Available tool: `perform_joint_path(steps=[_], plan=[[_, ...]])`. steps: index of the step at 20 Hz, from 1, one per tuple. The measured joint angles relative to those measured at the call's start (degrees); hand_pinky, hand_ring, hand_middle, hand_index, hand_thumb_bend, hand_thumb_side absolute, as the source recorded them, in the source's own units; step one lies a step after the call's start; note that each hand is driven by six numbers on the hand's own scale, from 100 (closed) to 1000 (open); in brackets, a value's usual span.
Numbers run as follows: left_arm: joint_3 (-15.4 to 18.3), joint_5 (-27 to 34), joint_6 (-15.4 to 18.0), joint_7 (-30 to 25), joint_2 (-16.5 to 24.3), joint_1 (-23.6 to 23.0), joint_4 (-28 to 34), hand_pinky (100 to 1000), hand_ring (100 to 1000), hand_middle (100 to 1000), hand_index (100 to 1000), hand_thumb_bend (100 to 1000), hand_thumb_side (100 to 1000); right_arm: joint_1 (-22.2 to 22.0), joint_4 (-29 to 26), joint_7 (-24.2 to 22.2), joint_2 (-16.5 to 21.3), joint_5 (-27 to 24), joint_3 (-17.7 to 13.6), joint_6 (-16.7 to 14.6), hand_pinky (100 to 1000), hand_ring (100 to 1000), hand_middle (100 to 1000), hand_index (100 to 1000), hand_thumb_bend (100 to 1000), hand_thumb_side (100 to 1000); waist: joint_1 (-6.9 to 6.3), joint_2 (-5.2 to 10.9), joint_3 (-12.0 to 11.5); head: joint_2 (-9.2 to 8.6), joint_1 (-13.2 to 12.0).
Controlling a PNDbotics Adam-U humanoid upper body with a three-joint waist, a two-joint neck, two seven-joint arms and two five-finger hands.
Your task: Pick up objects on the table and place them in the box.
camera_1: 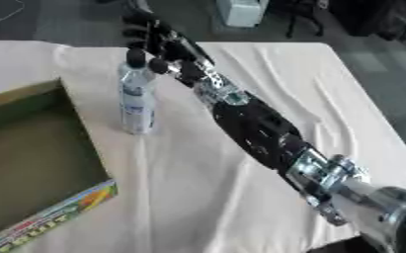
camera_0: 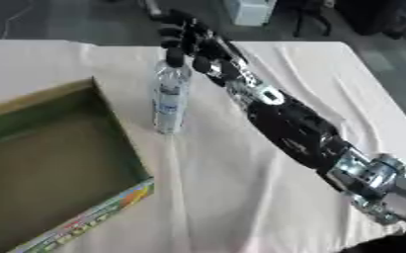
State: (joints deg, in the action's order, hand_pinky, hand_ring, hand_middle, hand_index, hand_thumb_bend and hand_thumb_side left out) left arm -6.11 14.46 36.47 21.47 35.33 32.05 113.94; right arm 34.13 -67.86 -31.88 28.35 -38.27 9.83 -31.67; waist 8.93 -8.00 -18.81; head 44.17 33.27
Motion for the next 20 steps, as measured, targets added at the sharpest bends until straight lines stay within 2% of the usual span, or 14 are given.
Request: perform_joint_path(steps=[12,20], plan=[[0.0,0.2,0.1,-0.1,0.0,0.0,0.0,769,835,841,787,164,1000,0.0,-0.6,0.0,0.0,1.5,0.4,0.0,897,917,948,1000,835,247,0.00,0.00,0.0,0.00,0.0],[0.0,0.2,0.1,-0.3,0.0,0.0,0.0,770,835,841,787,164,1000,0.0,-0.9,0.0,0.0,4.0,1.6,0.0,922,936,963,1000,850,261,0.01,0.00,0.0,0.00,0.0]])
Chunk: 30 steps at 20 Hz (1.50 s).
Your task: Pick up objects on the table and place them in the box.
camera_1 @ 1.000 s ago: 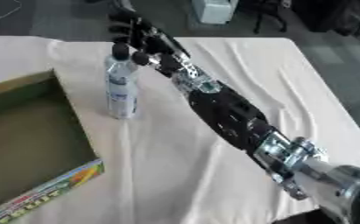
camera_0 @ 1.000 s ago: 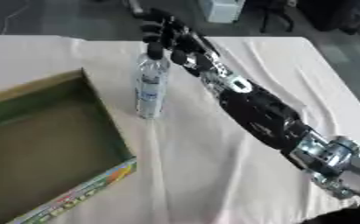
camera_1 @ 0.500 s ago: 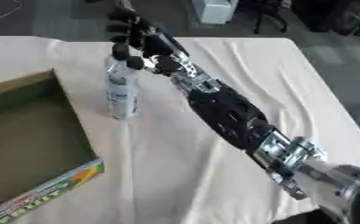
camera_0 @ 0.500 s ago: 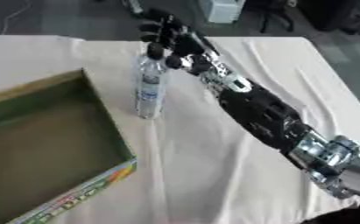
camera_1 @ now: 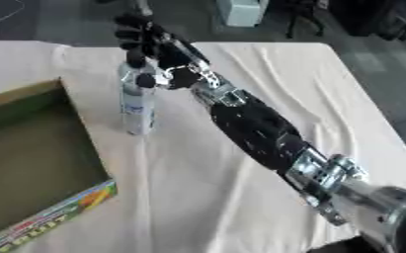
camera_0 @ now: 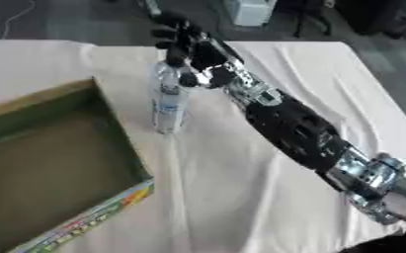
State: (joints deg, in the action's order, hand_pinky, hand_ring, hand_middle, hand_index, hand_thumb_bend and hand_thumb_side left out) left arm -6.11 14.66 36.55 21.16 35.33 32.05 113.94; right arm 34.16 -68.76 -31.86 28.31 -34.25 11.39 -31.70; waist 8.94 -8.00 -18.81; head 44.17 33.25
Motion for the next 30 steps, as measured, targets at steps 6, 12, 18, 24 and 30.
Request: perform_joint_path(steps=[6,12,18,24,30], plan=[[0.0,0.0,-0.1,-0.1,0.0,0.0,0.0,770,835,841,787,165,1000,0.0,-0.5,0.0,-0.7,2.3,1.2,0.0,927,936,957,1000,851,269,0.00,0.00,0.0,0.00,0.0],[0.0,0.0,0.0,-0.2,0.0,0.0,0.0,770,835,841,787,165,1000,0.0,-0.5,0.0,-1.0,4.0,1.6,0.0,933,936,953,1000,852,285,0.00,0.00,0.0,0.00,-0.1],[0.0,0.0,0.0,-0.2,0.0,0.0,0.0,772,835,841,787,165,1000,0.0,-0.3,0.0,-1.5,4.9,2.0,0.0,940,942,956,1000,850,288,0.02,0.00,0.0,0.00,-0.3],[0.0,0.0,0.0,-0.2,0.0,0.0,0.0,772,835,841,787,165,1000,-0.1,0.2,0.0,-2.1,5.9,2.3,0.0,926,932,948,1000,848,293,0.03,0.00,0.0,0.00,-0.5],[0.0,0.0,0.0,-0.2,0.0,0.0,0.0,772,835,841,787,165,1000,-0.2,1.5,0.0,-3.0,6.4,2.3,0.0,157,457,656,768,715,179,0.04,0.00,0.0,0.00,-0.5]])
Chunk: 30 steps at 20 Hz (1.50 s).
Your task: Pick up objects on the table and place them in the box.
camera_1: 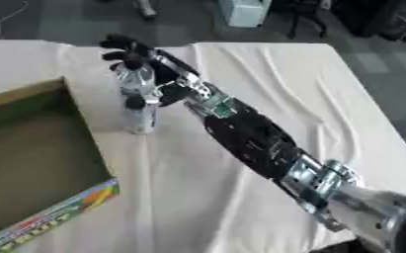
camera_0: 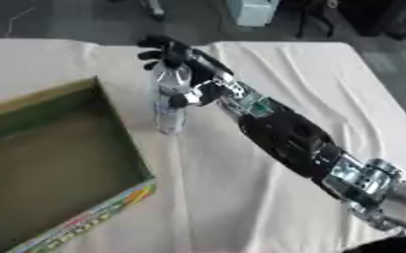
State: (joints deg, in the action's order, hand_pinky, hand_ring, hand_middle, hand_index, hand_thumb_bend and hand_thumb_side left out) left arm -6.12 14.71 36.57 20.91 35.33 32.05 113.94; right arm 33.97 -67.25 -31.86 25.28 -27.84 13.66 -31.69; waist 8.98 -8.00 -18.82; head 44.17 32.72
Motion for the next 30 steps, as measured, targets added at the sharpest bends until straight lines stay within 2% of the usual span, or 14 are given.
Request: perform_joint_path(steps=[1,2,4,5,6,7,9,11,15,16,18,25,30], plan=[[0.0,0.0,0.0,0.0,0.0,0.0,0.0,772,836,841,787,165,1000,0.0,0.4,0.0,0.0,-0.4,-0.2,0.0,100,353,566,691,657,171,0.00,0.00,0.0,0.00,0.0],[0.0,0.0,0.0,0.0,0.0,0.0,0.0,772,836,841,787,165,1000,-0.1,0.7,-0.1,0.0,-1.0,-0.5,0.1,100,338,553,677,645,172,0.00,0.00,0.0,0.00,0.0],[0.0,0.0,0.0,0.0,0.0,0.0,0.0,772,836,841,787,165,1000,-0.1,1.2,-0.4,0.0,-2.4,-0.9,0.4,100,106,320,393,493,155,0.00,0.00,0.0,0.00,0.0],[0.0,0.0,0.0,0.0,0.0,0.0,0.0,772,836,841,787,165,1000,-0.1,1.4,-0.6,-0.2,-3.3,-1.1,0.6,100,100,192,270,487,156,0.00,0.00,0.0,0.00,0.0],[0.0,0.0,0.0,0.0,0.0,0.0,0.0,772,836,841,787,165,1000,-0.1,1.5,-0.7,-0.4,-4.4,-1.2,0.7,100,100,170,279,432,172,0.00,0.00,0.0,0.00,0.0],[0.0,0.0,0.0,0.0,0.0,0.0,0.0,772,836,841,787,165,1000,-0.1,1.6,-0.9,-0.5,-5.7,-1.4,0.9,100,100,100,175,521,132,0.00,0.00,0.0,0.00,0.0],[0.0,0.0,0.0,0.0,0.0,0.0,0.0,772,836,841,787,165,1000,-0.1,1.8,-0.9,-0.5,-7.9,-2.1,0.9,100,100,100,149,536,146,0.00,0.00,0.2,0.00,0.0],[0.0,0.0,0.0,0.0,0.0,0.0,0.0,772,836,841,787,165,1000,-0.1,1.8,-0.6,-0.5,-9.6,-2.8,0.6,100,100,100,127,582,100,0.00,0.00,0.3,0.00,0.0],[0.0,0.0,0.0,0.0,0.0,0.0,0.0,772,836,841,787,165,1000,-0.1,2.0,-0.7,-0.5,-13.5,-3.2,0.7,100,100,100,125,582,100,0.00,0.00,0.3,0.00,0.0],[0.0,0.0,0.0,0.0,0.0,0.0,0.0,772,837,841,787,166,1000,-0.1,1.7,-1.0,-0.5,-14.4,-3.2,1.0,100,100,100,125,556,100,0.00,0.00,0.3,0.00,0.0],[0.0,0.0,0.0,0.0,0.0,0.0,0.0,772,837,841,786,166,1000,-0.1,0.3,-1.7,-0.5,-16.3,-3.4,1.7,100,100,100,124,585,100,0.00,0.00,0.3,0.00,0.0],[0.0,0.0,0.0,0.0,0.0,-0.1,0.0,772,837,841,786,166,1000,1.0,-6.4,-5.2,0.8,-23.0,-5.4,5.2,100,100,100,120,580,100,-0.04,0.01,0.4,0.00,0.0],[0.0,0.0,0.0,0.0,0.0,-0.1,0.0,772,837,841,786,166,1000,1.4,-9.9,-6.7,2.1,-26.1,-5.7,6.7,100,100,100,119,579,100,-0.05,0.02,0.4,0.00,0.0]])
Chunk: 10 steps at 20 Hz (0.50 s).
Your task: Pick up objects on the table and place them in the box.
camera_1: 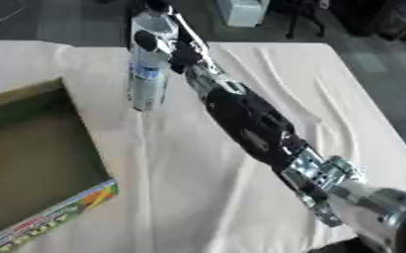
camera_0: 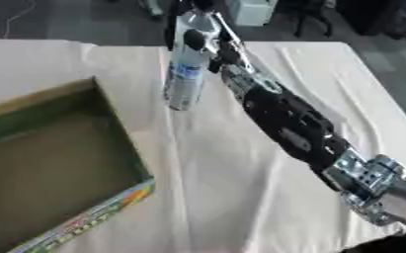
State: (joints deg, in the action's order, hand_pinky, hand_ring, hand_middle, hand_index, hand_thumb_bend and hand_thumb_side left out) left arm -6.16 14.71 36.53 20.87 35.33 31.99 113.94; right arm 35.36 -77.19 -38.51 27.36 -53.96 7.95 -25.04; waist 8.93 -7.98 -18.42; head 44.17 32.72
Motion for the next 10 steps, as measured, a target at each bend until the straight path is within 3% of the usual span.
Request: perform_joint_path(steps=[10], plan=[[-0.1,0.3,0.1,-0.2,0.0,0.3,0.0,773,836,840,787,166,1000,1.1,-8.2,-1.9,1.6,-5.2,1.1,1.9,100,100,100,136,583,100,-0.03,0.05,0.0,0.00,0.6]])
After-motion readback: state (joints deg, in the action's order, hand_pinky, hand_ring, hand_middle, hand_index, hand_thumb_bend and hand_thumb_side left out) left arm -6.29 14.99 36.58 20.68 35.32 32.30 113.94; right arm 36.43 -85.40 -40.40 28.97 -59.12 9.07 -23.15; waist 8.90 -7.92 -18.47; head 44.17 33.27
